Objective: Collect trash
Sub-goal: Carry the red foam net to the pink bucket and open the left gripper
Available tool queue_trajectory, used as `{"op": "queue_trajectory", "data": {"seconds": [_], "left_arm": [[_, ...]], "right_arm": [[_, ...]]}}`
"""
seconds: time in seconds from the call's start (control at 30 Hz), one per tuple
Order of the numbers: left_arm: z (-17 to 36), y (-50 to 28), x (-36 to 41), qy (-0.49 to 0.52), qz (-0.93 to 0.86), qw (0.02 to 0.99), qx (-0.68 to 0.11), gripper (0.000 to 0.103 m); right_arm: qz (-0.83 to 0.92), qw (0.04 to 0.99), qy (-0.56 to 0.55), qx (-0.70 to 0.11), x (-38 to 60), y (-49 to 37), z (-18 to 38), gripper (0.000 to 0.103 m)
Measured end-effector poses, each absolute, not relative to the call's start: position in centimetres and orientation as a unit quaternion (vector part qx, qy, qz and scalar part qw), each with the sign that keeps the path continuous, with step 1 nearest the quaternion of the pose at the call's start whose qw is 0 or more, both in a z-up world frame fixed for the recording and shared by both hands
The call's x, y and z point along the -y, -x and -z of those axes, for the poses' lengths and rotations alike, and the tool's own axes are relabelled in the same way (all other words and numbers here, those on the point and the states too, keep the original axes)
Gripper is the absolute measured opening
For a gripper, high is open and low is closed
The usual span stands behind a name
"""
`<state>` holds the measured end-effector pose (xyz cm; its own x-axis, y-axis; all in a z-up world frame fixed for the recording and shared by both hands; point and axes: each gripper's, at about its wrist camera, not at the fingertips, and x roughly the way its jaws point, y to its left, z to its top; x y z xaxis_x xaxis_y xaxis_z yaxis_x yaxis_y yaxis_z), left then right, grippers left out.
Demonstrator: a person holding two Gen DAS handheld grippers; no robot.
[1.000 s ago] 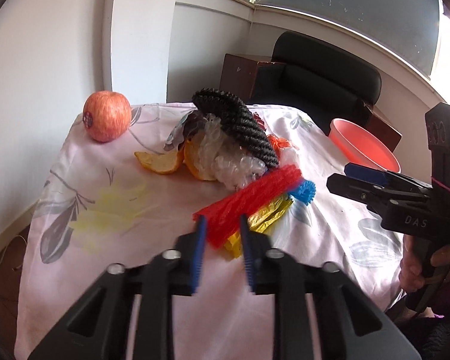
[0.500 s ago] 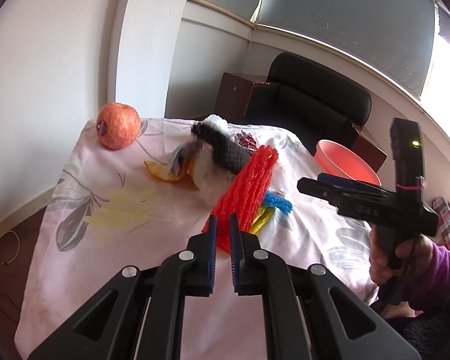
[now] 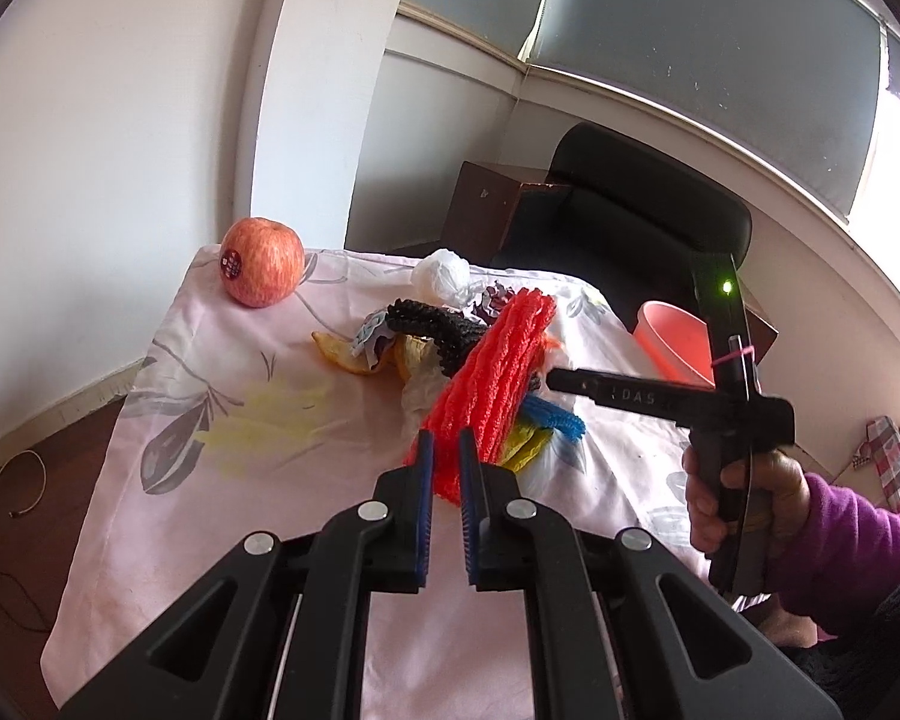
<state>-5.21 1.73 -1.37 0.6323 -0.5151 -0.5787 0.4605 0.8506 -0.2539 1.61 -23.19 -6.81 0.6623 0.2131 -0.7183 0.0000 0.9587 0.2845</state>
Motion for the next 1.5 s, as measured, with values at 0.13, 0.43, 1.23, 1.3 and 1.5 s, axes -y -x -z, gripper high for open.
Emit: {"op": "queue_trajectory", "data": {"seconds": [0.13,0.43,1.23,1.3,1.5], "left_arm": [[1.0,5.0,-1.3,0.046,0.269,0.903,-0.333,0.007],[-0.2,4.2,1.7,0.063,0.292,0.895,-0.331,0.007],[-2.3,1.2,22.6,0.021,0.402,0.848,-0.344,0.007],[-2.1,0.9,24.5,0.015,0.406,0.845,-0.347,0.007],[-0.8,-0.5,29.4,0.013,0.404,0.838,-0.367,0.007]], "right_arm": [[-0.059,0.907,-0.138,-0.393,23.9,-0.4,6.3,0.026],[-0.025,0.926,-0.153,-0.345,27.4,3.6,3.3,0.026],[0.149,0.923,-0.219,-0.280,42.4,9.1,2.7,0.026],[0.152,0.921,-0.223,-0.282,43.1,8.9,3.1,0.026],[0.152,0.916,-0.229,-0.292,44.4,8.7,4.0,0.026]]}}
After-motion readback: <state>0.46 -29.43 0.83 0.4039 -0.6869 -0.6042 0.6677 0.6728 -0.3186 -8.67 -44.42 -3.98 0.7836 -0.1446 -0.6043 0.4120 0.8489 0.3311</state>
